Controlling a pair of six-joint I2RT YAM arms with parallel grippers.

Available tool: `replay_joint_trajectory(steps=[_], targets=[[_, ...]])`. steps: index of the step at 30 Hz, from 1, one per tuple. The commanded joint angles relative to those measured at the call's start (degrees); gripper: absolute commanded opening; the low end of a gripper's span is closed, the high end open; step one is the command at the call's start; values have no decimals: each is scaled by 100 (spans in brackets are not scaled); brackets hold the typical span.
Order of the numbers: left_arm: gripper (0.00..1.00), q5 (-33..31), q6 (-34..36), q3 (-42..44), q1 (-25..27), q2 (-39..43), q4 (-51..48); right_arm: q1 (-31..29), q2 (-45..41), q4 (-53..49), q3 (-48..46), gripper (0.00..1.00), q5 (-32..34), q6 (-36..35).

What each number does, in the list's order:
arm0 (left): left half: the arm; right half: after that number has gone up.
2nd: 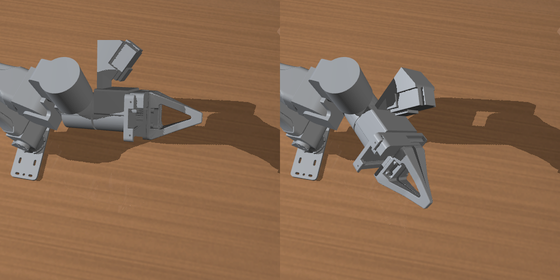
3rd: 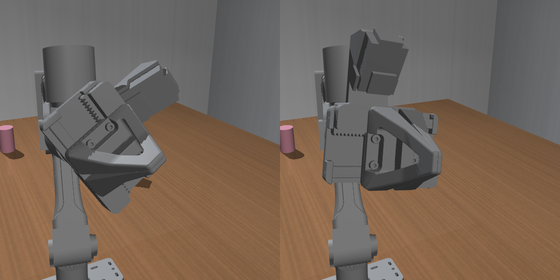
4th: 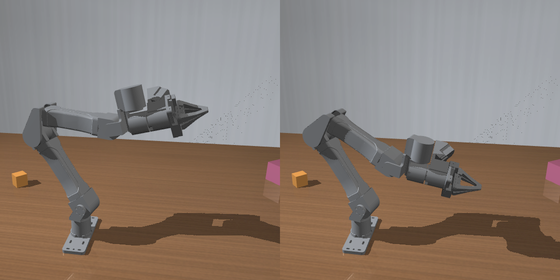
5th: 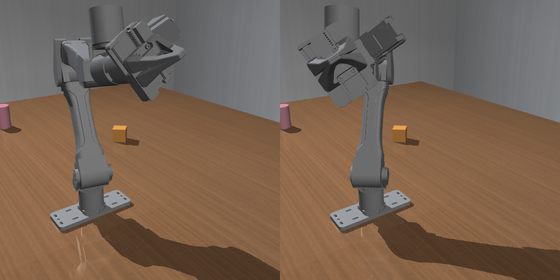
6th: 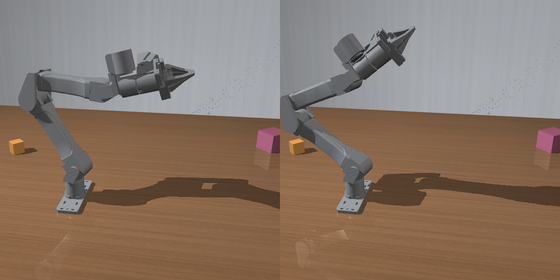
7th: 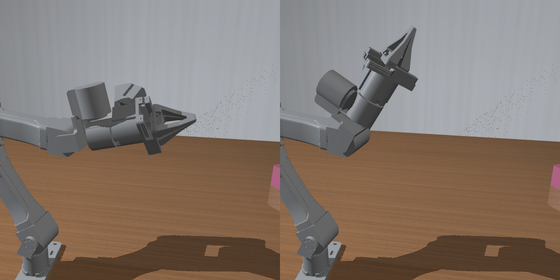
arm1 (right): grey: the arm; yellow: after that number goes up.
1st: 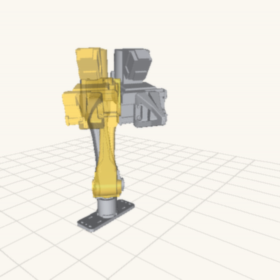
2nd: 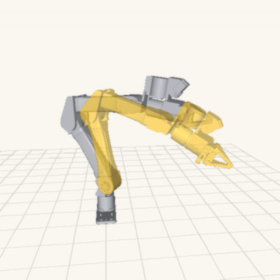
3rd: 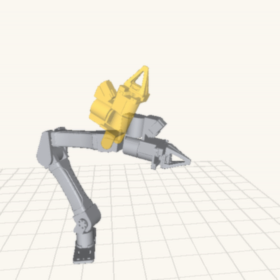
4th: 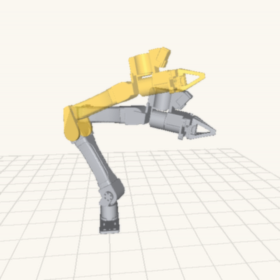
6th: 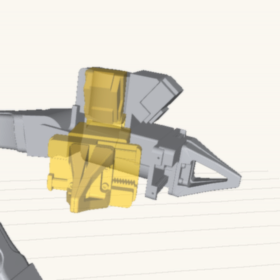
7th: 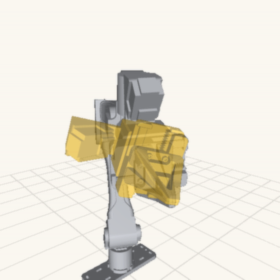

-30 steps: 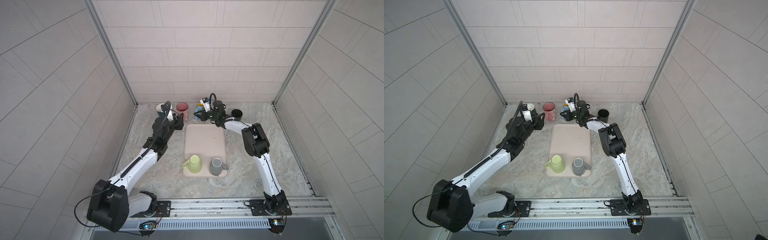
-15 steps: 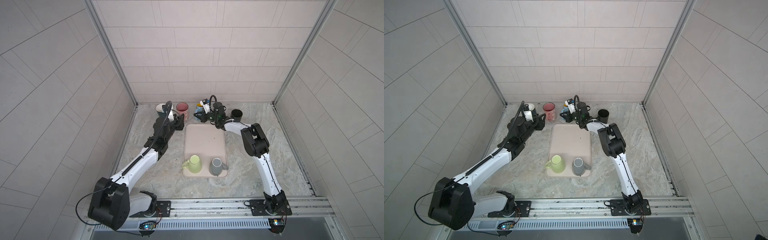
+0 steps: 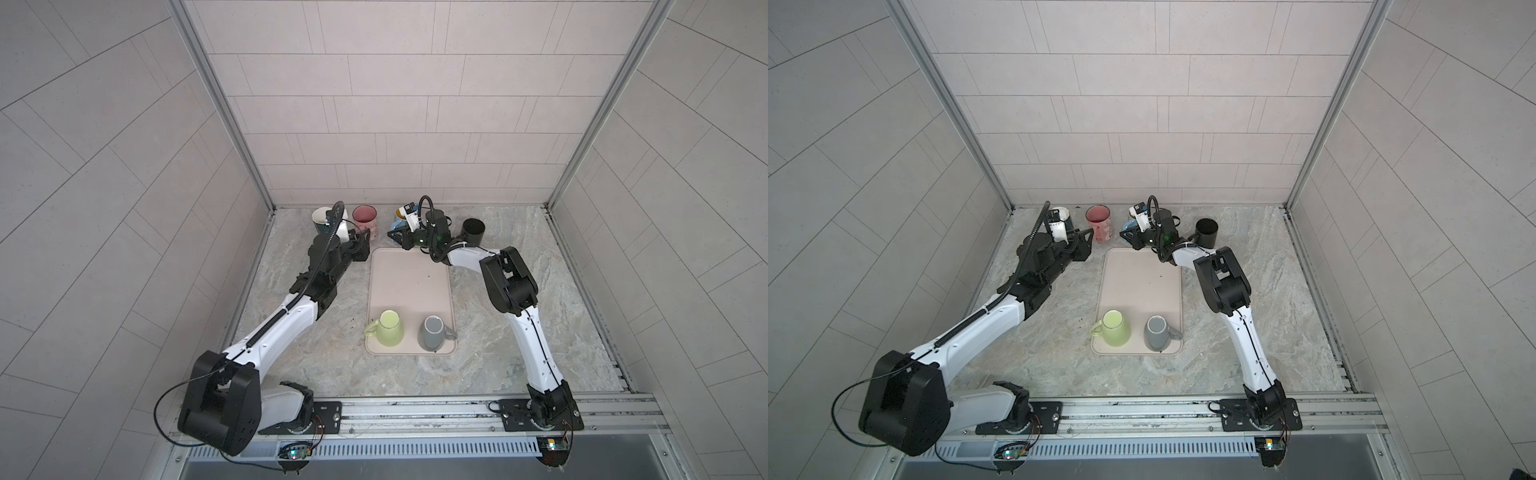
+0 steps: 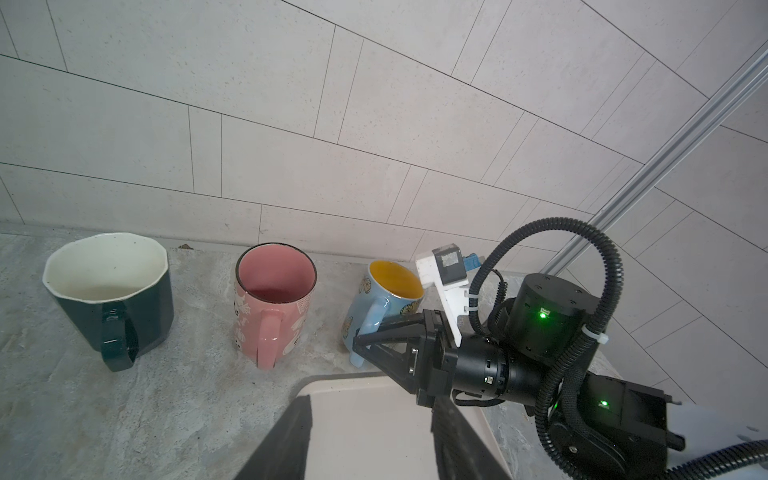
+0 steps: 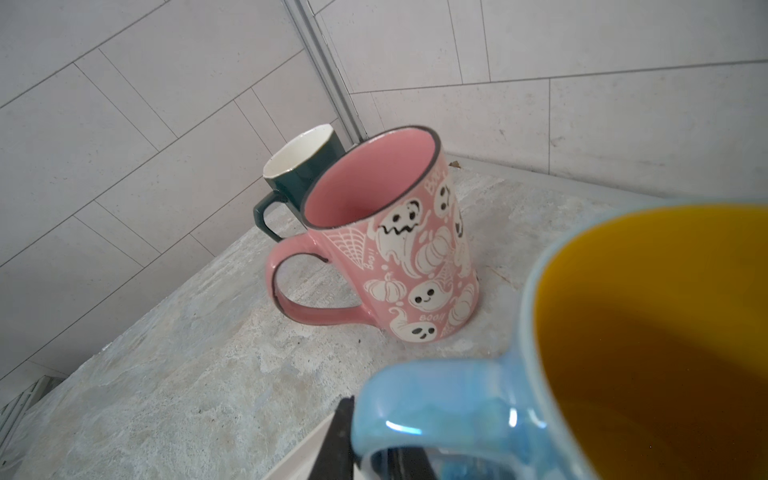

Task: Turn the mug right side up
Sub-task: 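Lower the blue mug upright beside the pink mug with the right gripper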

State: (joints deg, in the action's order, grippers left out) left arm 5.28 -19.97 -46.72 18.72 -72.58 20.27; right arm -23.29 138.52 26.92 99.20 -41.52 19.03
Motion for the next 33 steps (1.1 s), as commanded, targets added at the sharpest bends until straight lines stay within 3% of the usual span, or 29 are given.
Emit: replay_joint_trajectory(steps=[1, 9, 17, 24, 28, 33], targets=[[51, 77, -52, -50, -42, -7, 187, 44, -194, 36, -82, 17, 170, -80], [51, 87, -78, 0, -44, 24, 220, 44, -251, 28, -171, 22, 189, -81], [51, 86, -78, 71, -42, 178, 231, -4, -585, 27, -558, 39, 234, -141], [54, 63, -78, 157, -44, 555, 106, -24, -1222, 210, -1316, 48, 287, -96], [56, -166, -76, -112, -44, 918, -709, -72, -1895, -63, -1758, 48, 440, -112], [57, -452, -199, -1227, -70, 1088, -3140, -216, -2930, -1157, -2136, 49, 775, -217]])
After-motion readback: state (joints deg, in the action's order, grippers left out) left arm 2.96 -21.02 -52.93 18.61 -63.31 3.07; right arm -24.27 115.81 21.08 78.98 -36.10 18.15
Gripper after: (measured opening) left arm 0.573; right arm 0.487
